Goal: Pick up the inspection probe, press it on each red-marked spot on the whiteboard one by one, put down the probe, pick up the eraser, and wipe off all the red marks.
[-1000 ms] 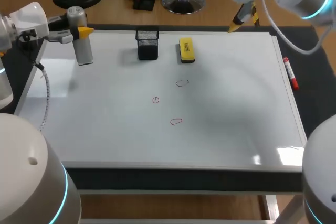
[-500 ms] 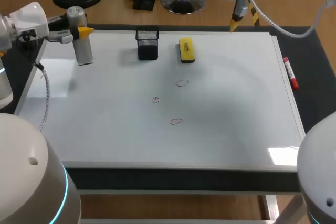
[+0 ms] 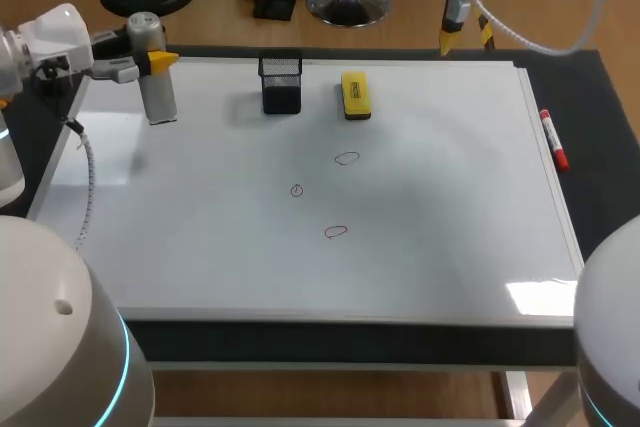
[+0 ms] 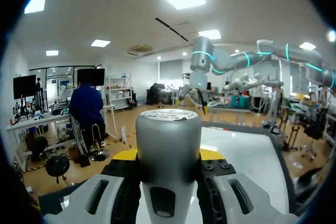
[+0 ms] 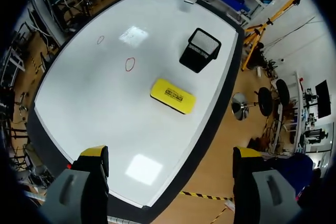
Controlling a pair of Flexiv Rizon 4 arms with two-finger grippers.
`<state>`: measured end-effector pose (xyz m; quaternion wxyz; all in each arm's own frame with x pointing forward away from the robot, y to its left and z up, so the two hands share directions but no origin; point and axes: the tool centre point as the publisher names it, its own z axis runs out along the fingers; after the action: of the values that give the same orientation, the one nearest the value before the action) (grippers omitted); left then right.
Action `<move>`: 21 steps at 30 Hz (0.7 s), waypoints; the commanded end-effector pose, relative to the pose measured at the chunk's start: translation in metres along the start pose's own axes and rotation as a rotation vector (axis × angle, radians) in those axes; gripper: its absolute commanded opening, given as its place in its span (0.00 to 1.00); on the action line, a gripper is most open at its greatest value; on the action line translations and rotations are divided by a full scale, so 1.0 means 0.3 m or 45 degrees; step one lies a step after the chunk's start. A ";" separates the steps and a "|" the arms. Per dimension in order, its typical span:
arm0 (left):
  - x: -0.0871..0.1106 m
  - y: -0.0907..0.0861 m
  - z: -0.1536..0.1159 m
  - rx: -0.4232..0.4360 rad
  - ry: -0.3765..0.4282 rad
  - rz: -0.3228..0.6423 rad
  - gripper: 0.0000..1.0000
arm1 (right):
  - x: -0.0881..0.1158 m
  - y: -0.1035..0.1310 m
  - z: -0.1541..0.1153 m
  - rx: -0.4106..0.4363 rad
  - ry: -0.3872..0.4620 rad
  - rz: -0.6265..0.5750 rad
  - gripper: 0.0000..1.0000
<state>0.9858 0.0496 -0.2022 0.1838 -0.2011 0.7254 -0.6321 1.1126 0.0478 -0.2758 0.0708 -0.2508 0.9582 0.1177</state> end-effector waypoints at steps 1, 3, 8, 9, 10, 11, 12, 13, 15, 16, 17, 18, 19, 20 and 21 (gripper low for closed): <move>0.003 -0.001 0.002 0.003 -0.006 0.003 0.00 | -0.012 0.000 -0.006 0.006 0.154 0.000 1.00; 0.003 -0.001 0.002 0.003 -0.006 0.003 0.00 | -0.015 0.009 0.011 -0.022 0.158 -0.038 1.00; 0.003 -0.001 0.002 0.003 -0.006 0.003 0.00 | -0.012 0.046 0.087 -0.086 0.196 -0.219 1.00; 0.003 -0.001 0.002 0.003 -0.006 0.003 0.00 | -0.009 0.050 0.101 -0.118 0.196 -0.262 1.00; 0.003 -0.001 0.002 0.003 -0.006 0.003 0.00 | -0.007 0.050 0.115 -0.139 0.201 -0.295 1.00; 0.003 -0.001 0.002 0.003 -0.006 0.003 0.00 | -0.004 0.054 0.130 -0.144 0.217 -0.369 1.00; 0.003 -0.001 0.002 0.003 -0.006 0.003 0.00 | 0.000 0.063 0.143 -0.151 0.227 -0.431 1.00; 0.003 -0.001 0.002 0.003 -0.006 0.003 0.00 | 0.005 0.069 0.156 -0.153 0.238 -0.475 1.00; 0.003 -0.001 0.002 0.003 -0.006 0.003 0.00 | 0.014 0.087 0.180 -0.155 0.264 -0.624 1.00; 0.003 -0.001 0.002 0.003 -0.006 0.003 0.00 | 0.019 0.096 0.190 -0.168 0.270 -0.668 1.00; 0.003 -0.001 0.002 0.003 -0.006 0.003 0.00 | 0.024 0.107 0.200 -0.174 0.285 -0.743 1.00; 0.003 -0.001 0.002 0.003 -0.006 0.003 0.00 | 0.029 0.116 0.211 -0.172 0.305 -0.809 1.00; 0.003 -0.001 0.002 0.003 -0.006 0.003 0.00 | 0.031 0.121 0.224 -0.171 0.324 -0.849 1.00; 0.003 -0.001 0.002 0.003 -0.006 0.003 0.00 | 0.034 0.127 0.233 -0.180 0.330 -0.901 1.00; 0.003 -0.001 0.002 0.003 -0.006 0.003 0.00 | 0.039 0.135 0.242 -0.182 0.339 -0.963 1.00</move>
<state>0.9858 0.0495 -0.2022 0.1838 -0.2011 0.7254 -0.6321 1.0863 0.0906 -0.3356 -0.0012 -0.5040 0.8524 0.1395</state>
